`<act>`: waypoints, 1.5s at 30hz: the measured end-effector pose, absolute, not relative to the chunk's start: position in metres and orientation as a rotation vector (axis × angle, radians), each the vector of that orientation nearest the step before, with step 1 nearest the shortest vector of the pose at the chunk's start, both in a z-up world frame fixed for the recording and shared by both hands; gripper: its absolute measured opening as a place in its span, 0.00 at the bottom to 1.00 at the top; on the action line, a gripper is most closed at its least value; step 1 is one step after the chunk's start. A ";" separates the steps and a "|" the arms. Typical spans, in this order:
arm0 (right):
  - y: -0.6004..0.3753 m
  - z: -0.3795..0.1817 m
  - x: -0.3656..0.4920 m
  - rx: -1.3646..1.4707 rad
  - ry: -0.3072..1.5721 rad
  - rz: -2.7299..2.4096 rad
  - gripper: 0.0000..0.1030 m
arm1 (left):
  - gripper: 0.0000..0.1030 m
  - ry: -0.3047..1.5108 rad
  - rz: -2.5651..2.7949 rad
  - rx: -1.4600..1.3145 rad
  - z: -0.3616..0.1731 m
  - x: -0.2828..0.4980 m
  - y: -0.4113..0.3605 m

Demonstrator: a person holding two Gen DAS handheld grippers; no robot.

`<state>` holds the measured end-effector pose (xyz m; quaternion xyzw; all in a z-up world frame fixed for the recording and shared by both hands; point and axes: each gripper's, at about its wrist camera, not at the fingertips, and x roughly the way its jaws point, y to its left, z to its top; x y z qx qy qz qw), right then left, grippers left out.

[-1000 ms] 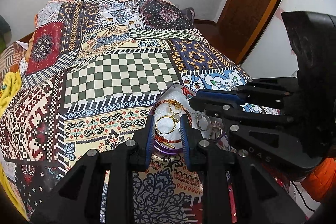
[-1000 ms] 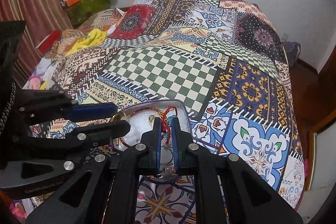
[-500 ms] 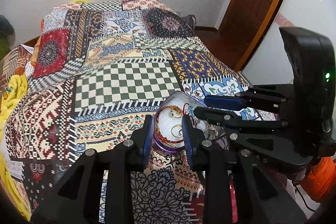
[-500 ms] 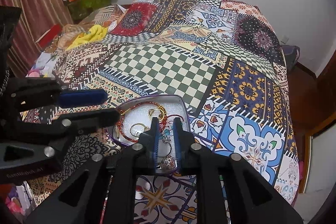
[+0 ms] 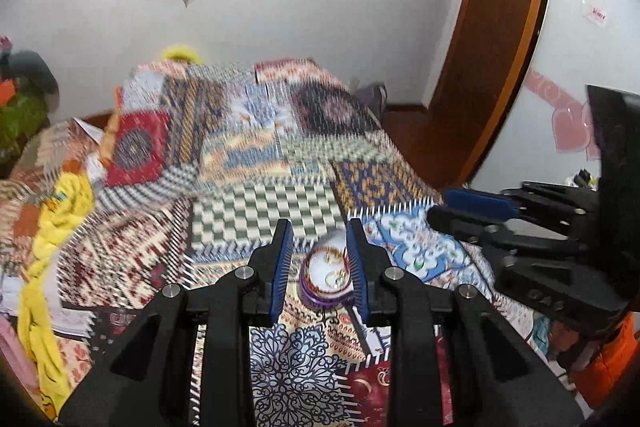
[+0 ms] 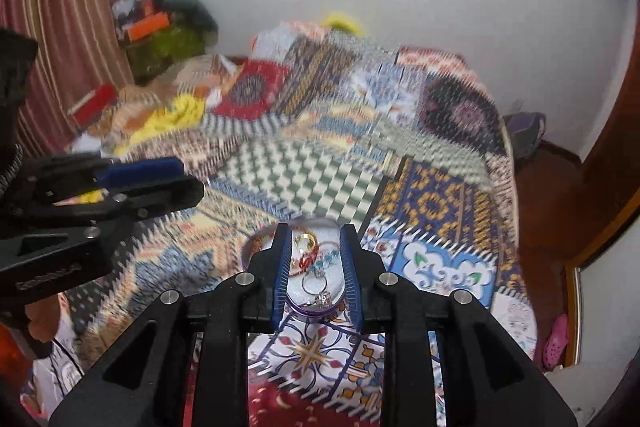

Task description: Organize jewelry

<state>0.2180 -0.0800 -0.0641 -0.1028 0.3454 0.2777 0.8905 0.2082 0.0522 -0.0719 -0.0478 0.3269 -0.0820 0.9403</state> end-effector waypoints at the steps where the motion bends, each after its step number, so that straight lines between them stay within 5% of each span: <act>1: -0.082 -0.058 0.213 -0.207 0.697 0.570 0.21 | 0.26 0.643 -0.161 -0.096 -0.062 0.201 0.052; 12: -0.124 0.042 0.111 -0.061 0.347 0.516 0.22 | 0.28 0.325 -0.066 -0.059 0.028 0.100 0.042; 16: -0.132 0.053 0.082 -0.041 0.253 0.475 0.50 | 0.43 0.249 -0.044 -0.059 0.042 0.068 0.039; 18: -0.133 0.055 0.069 -0.041 0.214 0.452 0.54 | 0.55 0.223 -0.019 -0.043 0.045 0.057 0.036; 21: -0.132 0.054 0.057 -0.044 0.195 0.425 0.63 | 0.81 0.195 0.008 -0.046 0.047 0.044 0.035; 23: -0.132 0.052 0.050 -0.028 0.173 0.395 0.86 | 1.00 0.180 0.023 -0.067 0.046 0.037 0.036; 31: -0.129 0.051 0.042 -0.042 0.138 0.316 1.00 | 1.00 0.179 0.043 -0.049 0.044 0.030 0.033; 45: -0.137 0.048 0.033 -0.033 0.147 0.300 1.00 | 1.00 0.179 0.039 -0.033 0.039 0.021 0.025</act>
